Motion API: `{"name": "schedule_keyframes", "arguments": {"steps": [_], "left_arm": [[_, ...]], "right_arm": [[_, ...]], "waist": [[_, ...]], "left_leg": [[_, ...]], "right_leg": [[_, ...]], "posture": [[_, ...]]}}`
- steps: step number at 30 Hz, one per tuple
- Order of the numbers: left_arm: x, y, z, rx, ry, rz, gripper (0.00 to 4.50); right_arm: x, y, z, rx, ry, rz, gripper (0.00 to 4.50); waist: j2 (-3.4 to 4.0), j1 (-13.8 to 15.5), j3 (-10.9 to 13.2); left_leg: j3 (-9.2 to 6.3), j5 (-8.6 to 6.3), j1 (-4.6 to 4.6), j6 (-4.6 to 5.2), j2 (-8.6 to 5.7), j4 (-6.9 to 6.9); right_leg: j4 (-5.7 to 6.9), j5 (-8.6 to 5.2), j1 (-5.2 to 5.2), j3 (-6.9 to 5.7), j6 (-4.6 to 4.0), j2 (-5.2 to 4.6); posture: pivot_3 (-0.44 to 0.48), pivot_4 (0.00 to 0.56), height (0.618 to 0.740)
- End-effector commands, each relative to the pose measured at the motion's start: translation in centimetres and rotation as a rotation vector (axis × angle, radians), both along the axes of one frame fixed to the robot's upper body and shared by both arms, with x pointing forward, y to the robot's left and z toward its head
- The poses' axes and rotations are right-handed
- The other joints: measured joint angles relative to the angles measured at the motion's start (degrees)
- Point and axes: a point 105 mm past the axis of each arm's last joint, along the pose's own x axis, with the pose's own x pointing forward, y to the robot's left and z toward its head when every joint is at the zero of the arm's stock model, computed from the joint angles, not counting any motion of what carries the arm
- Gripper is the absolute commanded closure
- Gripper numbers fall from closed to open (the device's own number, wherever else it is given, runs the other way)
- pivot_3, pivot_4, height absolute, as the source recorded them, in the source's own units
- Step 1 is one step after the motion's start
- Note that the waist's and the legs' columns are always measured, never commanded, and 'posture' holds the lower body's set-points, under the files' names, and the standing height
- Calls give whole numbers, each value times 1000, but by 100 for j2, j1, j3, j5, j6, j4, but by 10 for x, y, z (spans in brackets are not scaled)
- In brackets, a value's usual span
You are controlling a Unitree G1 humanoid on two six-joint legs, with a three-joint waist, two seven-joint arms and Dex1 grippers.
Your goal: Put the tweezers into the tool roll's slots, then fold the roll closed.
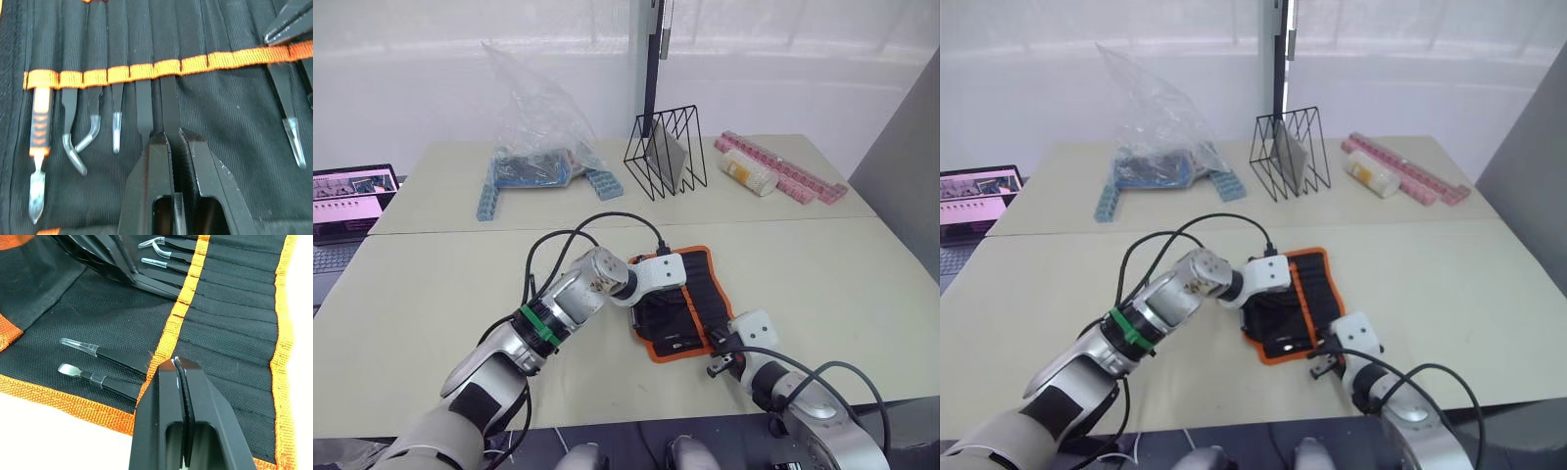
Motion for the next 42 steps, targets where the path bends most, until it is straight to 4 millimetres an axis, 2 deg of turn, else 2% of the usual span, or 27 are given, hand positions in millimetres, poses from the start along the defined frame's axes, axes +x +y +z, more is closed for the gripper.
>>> {"name": "schedule_keyframes", "arguments": {"steps": [1, 14, 23, 27, 29, 40, 42], "left_arm": [[3, -5, -4, -4, -18, -9, 4494], [12, -24, -15, -25, -26, -18, 4494], [13, -21, -17, -22, -23, -21, 4494], [12, -17, -11, -22, -24, -26, 4494], [12, -15, -5, -34, -19, -25, 3677], [6, -1, 32, -101, -62, -8, 69], [6, 4, 41, -124, -72, 5, 28]], "right_arm": [[-9, 9, -9, 12, 54, 31, 4500], [-13, 11, -9, 11, 58, 28, 4500], [-13, 10, -10, 10, 60, 22, 4500], [-12, 11, -11, 10, 62, 23, 4500], [-11, 11, -11, 10, 62, 24, 4500], [-7, 12, -13, 7, 65, 40, 4500], [-6, 12, -14, 6, 64, 43, 4500]], "waist": [[0, 0, 0], [-3, 12, -5], [-7, 28, -10], [-7, 14, -10], [-7, 4, -10], [-6, -15, -10], [-6, -20, -10]], "left_leg": [[0, 0, 0, 0, 0, 0], [0, 0, 1, 1, 0, 4], [0, -4, 1, 7, -1, 23], [0, -4, 0, 8, 1, 28], [0, -5, -1, 9, 4, 28], [0, -5, -3, 9, 7, 27], [0, -5, -3, 9, 7, 27]], "right_leg": [[0, 0, 0, 0, 0, 0], [0, 0, 4, -2, 0, 0], [6, 0, 13, -5, 1, 0], [7, 0, 11, -5, 1, 3], [7, 0, 8, -4, 0, 8], [8, 0, 1, 0, 0, 13], [8, 0, 0, 0, 0, 13]], "posture": [[0, 150, 724], [0, 150, 724], [0, 150, 724], [0, 150, 724], [0, 150, 724], [0, 150, 724], [0, 150, 724]]}}
